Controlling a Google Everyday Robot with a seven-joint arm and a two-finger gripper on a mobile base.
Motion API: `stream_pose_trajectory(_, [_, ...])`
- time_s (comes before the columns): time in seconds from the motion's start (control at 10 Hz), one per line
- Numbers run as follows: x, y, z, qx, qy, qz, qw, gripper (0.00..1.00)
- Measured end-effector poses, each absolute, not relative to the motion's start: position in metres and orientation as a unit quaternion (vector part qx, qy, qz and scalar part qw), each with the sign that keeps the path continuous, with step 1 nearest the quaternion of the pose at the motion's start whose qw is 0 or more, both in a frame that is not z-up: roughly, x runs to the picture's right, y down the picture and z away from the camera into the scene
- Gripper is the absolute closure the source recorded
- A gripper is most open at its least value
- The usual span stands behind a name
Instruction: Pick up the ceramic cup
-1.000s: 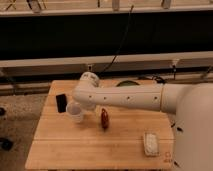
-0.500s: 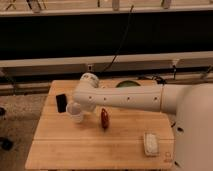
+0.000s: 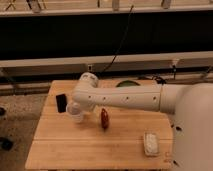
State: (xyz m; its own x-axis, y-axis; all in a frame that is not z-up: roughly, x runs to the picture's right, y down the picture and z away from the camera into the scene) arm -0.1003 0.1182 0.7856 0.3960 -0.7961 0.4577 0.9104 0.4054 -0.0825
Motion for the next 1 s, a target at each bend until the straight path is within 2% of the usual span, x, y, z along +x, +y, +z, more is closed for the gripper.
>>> stream_pose_trajectory(1.0, [-0.1057,0.1164,0.7893,-0.162,-0.186,-0.525,0.815,0.20])
